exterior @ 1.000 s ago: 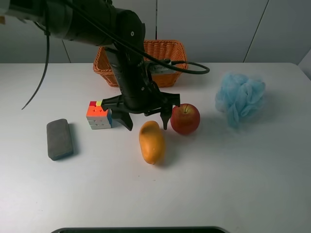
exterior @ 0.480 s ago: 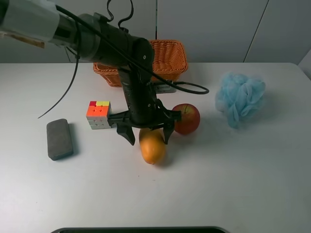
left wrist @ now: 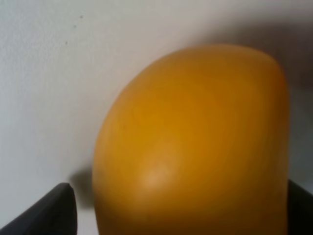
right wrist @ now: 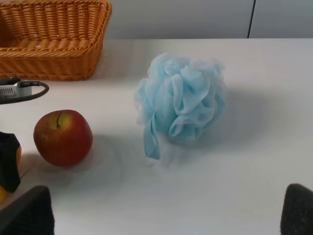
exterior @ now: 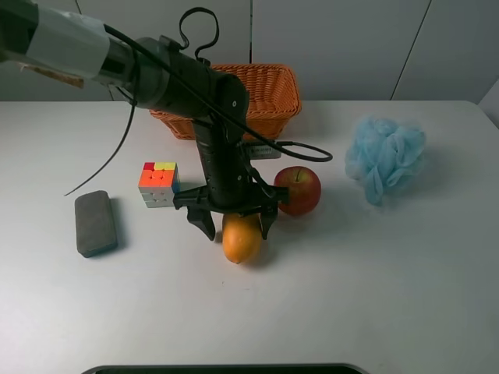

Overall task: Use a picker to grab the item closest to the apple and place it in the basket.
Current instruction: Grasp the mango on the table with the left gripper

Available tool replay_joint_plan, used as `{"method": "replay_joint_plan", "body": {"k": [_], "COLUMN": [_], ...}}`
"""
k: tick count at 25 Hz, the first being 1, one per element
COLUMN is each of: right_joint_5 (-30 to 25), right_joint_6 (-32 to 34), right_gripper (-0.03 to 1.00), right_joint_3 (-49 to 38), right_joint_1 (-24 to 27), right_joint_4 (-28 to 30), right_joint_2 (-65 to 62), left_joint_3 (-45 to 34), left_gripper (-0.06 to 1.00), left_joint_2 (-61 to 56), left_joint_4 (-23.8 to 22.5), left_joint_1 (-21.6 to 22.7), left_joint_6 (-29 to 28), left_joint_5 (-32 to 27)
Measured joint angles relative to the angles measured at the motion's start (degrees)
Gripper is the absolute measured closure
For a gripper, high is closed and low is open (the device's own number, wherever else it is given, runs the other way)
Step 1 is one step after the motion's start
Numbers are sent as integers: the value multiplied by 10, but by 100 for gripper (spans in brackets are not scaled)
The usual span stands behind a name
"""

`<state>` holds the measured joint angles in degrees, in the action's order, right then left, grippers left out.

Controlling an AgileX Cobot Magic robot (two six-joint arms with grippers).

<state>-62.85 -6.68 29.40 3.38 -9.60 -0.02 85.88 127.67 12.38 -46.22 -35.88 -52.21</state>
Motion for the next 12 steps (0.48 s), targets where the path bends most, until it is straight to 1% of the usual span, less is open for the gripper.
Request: {"method": "replay_joint_plan", "body": {"k": [2, 4, 12], "right_joint_5": [0, 0, 0], "right_joint_6": [0, 0, 0], "right_gripper": [27, 27, 27], "right_joint_3": [0, 0, 0], "right_joint_1": [0, 0, 0], "right_joint_4": [0, 0, 0], "right_joint_2": [0, 0, 0], "left_joint_3": [0, 0, 0], "left_gripper": [25, 36, 35], "left_joint_2": [0, 0, 0], "left_joint_4": [0, 1, 1], "left_joint_1": [0, 0, 0], "left_joint_6": [1, 2, 2], "left_joint_5": [1, 1, 1]}}
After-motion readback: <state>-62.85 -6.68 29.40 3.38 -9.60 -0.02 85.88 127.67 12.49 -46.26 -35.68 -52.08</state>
